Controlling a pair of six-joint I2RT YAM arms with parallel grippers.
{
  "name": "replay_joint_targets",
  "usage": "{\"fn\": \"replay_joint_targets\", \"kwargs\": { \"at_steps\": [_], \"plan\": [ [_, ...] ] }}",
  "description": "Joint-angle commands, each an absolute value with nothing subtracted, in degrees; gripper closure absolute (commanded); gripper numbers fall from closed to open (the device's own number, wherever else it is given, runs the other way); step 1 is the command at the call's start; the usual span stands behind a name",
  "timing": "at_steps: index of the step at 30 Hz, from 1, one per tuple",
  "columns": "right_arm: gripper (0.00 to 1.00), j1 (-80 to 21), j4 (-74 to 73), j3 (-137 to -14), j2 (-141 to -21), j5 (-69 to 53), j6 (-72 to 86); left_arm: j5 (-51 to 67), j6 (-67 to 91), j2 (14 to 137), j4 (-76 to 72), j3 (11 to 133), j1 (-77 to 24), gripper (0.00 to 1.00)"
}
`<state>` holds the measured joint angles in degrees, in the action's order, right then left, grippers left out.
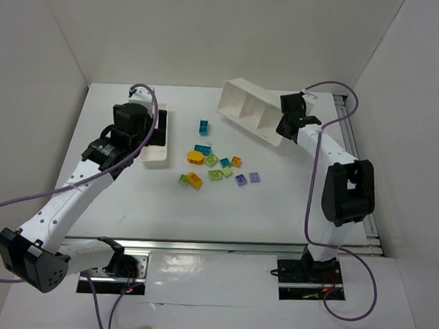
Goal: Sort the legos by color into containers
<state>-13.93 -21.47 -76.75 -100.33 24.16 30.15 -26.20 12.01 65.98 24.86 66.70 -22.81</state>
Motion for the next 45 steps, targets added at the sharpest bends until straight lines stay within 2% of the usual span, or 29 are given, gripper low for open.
{"fn": "replay_joint_targets", "kwargs": {
  "at_steps": [1, 5, 6, 7, 9, 10, 11, 14, 19, 22, 27, 33, 36, 40, 41, 42, 45],
  "plan": [
    [1.0, -10.2, -30.13, -83.75, -103.78, 13.22, 32.53, -22.16, 11.34, 67.49, 27.23, 71.97, -23.03, 0.0],
    [0.98, -5.28, -35.15, -89.99, -109.33, -2.25, 29.1, -20.05, 11.34, 69.69, 29.27, 74.88, -23.03, 0.0],
    [0.96, -3.97, -37.85, -93.13, -110.55, -5.16, 28.31, -20.04, 11.34, 69.7, 29.96, 74.88, -23.03, 0.0],
    [0.89, -3.35, -39.79, -94.82, -111.78, -10.14, 26.39, -20.04, 11.34, 69.7, 29.97, 75.58, -23.03, 0.0],
    [0.71, -2.81, -44.09, -98.85, -114.86, -15.18, 25.66, -19.42, 11.34, 70.22, 30.49, 76.29, -23.03, 0.0],
    [0.4, -1.94, -44.12, -98.88, -115.4, -17.21, 25.66, -18.81, 11.86, 70.22, 30.5, 76.29, -23.03, 0.0],
    [0.3, -1.32, -44.12, -98.88, -114.79, -17.23, 26.62, -18.81, 11.87, 70.22, 30.5, 76.9, -23.03, 0.0],
    [0.08, -0.18, -38.08, -94.59, -111.46, -17.23, 29.96, -17.23, 12.39, 70.75, 30.5, 76.9, -23.03, 0.0],
    [0.06, -1.39, -40.33, -97.99, -111.45, -12.33, 29.98, -16.08, 12.92, 71.28, 30.5, 76.9, -23.03, 0.0],
    [0.06, -7.01, -38.86, -97.13, -106.54, 2.07, 29.97, -16.7, 12.92, 71.28, 30.5, 76.9, -23.03, 0.0],
    [0.1, -17.13, -30.76, -90.88, -100.02, 11.06, 25.5, -15.58, 15.11, 73.29, 30.5, 75.67, -23.03, 0.0],
    [0.1, -20.13, -35.24, -100.53, -111.33, 14.76, 23.91, -12.14, 16.87, 73.83, 31.03, 74.62, -23.03, 0.0],
    [0.1, -19.34, -33.93, -109.4, -118.44, 14.68, 23.29, -12.13, 16.87, 73.83, 31.03, 74.62, -23.03, 0.02],
    [0.11, -17.23, -36.9, -125.91, -131.9, 13.54, 23.29, -12.13, 16.87, 73.31, 31.03, 74.09, -23.03, 0.03],
    [0.11, -16.53, -37.44, -133.52, -134.53, 12.84, 23.81, -12.13, 16.87, 73.3, 31.03, 74.09, -23.03, 0.03],
    [0.13, -16.52, -37.44, -136.46, -138.82, 11.09, 24.34, -12.13, 17.4, 73.3, 31.55, 73.57, -23.03, 0.03],
    [0.18, -15.21, -33.85, -140.01, -142.11, 7.58, 27.14, -11.61, 17.4, 72.77, 31.55, 73.56, -23.03, 0.03]
  ]
}}
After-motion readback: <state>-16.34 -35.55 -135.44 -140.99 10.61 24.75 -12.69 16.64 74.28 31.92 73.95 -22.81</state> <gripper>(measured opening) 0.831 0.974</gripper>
